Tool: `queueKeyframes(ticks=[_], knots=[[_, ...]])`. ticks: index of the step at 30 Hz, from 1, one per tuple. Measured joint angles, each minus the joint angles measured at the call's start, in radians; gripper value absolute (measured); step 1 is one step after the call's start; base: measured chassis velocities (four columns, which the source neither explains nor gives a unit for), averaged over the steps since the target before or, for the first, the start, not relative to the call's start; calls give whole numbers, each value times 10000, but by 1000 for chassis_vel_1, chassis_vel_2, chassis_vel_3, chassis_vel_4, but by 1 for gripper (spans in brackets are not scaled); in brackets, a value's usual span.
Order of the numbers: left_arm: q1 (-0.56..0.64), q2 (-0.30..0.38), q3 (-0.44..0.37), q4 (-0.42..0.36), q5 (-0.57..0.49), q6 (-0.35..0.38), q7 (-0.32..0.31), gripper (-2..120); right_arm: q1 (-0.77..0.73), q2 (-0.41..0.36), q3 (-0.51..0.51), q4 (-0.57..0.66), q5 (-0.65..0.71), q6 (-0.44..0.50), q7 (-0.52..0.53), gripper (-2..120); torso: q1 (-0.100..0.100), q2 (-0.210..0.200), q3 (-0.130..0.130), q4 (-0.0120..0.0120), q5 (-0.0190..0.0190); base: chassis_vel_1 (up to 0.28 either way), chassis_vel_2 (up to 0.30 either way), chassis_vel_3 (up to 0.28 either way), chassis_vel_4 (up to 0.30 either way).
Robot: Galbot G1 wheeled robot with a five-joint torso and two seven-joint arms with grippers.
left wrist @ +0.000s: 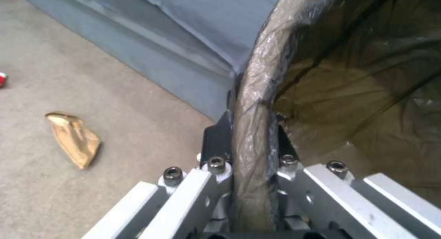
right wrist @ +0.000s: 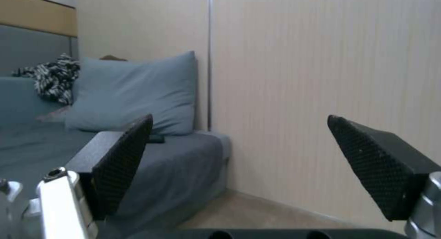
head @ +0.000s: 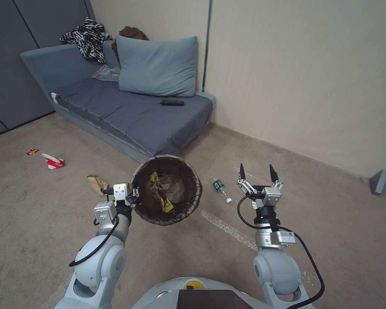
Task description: Pick up the trash bin, then pick up the garbage from the floor and place it into the trash bin.
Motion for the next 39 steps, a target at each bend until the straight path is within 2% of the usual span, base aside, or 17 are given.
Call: queueKeyframes(ticks=[6, 30, 39], knots=[[-4, -19, 24, 36, 104, -168, 72, 4, 21, 10, 53, -59, 19, 147, -155, 92, 0, 0, 0, -6, 0, 0, 0, 0, 0], [19, -24, 66, 49, 264, -316, 196, 4, 6, 45, 50, -41, 14, 44, -157, 89, 0, 0, 0, -3, 0, 0, 0, 0, 0], [18, -26, 58, 50, 264, -354, 199, 4, 35, 71, 25, -119, -35, 312, -296, 91, 0, 1, 2, -3, 0, -133, 131, 127, -122]])
